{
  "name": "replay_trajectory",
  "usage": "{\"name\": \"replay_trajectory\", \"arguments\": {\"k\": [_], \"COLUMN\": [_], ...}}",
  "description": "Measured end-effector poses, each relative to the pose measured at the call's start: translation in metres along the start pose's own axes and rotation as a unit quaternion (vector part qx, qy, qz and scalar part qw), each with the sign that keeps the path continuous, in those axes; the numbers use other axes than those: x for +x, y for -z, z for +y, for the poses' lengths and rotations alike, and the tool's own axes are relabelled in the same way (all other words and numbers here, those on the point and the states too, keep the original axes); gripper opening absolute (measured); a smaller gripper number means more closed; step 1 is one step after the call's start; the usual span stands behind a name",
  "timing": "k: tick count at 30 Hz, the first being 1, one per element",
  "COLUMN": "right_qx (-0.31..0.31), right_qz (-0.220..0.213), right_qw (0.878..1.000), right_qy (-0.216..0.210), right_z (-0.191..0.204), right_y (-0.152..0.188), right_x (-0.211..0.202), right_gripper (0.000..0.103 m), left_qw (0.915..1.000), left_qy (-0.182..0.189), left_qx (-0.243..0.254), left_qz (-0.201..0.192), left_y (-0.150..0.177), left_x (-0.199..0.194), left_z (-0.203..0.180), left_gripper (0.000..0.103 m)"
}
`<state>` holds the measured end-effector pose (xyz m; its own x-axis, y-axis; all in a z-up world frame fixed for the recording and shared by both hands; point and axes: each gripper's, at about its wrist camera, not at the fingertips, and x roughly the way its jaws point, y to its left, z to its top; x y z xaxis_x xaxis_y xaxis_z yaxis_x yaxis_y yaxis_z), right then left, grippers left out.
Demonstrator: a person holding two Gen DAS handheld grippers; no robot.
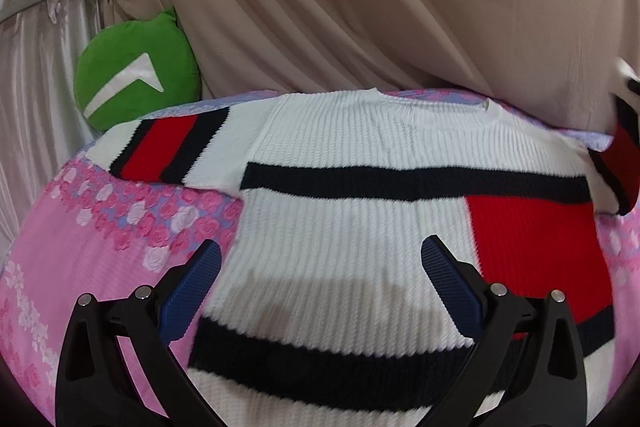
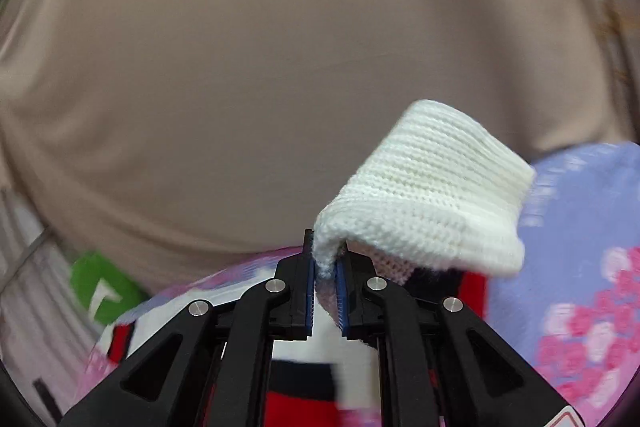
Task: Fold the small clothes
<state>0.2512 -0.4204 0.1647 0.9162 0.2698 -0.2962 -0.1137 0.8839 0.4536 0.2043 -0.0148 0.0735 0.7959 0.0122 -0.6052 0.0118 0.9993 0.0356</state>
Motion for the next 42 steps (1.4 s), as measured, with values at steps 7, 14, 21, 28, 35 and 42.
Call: {"name": "replay_trajectory", "arguments": {"k": [7,14,21,28,35,42], "right_qx": [-0.115,-0.017,0.039,-0.007,0.006,-0.008], "right_qz": [0.129,0.080,0.123,0.133,0.129,0.138], "right_qw": [0.978,0.997,0.989,0.987,0.982,0.979], "right_qy": [-0.112,0.008,0.075,0.088,0.141,0.153], "right_z": [0.126,0.011,-0.052,-0.021,-0.040,-0.047], "right_y": [0.091,0.086,0.096,0.096,0.100,0.112], "right_x": [0.101,0.024,0.006,0.030,0.013,0.002], "right_gripper": [0.028,0.053,0.062,0.022,0.021,0.028], "left_qw": [0.9978,0.9882,0.9730,0.9761,0.9879,0.9818], "left_qy": [0.044,0.065,0.090,0.091,0.011,0.071], "left_qx": [-0.038,-0.093,-0.173,-0.159,-0.145,-0.149], "left_qz": [0.030,0.103,0.123,0.118,0.054,0.094], "left_y": [-0.023,-0.028,-0.033,-0.051,-0.066,-0.039], "left_x": [0.033,0.097,0.131,0.133,0.116,0.119], "left_z": [-0.006,0.012,0.029,0.020,0.042,0.047], "left_gripper": [0.098,0.098,0.097,0.012,0.005,0.047]}}
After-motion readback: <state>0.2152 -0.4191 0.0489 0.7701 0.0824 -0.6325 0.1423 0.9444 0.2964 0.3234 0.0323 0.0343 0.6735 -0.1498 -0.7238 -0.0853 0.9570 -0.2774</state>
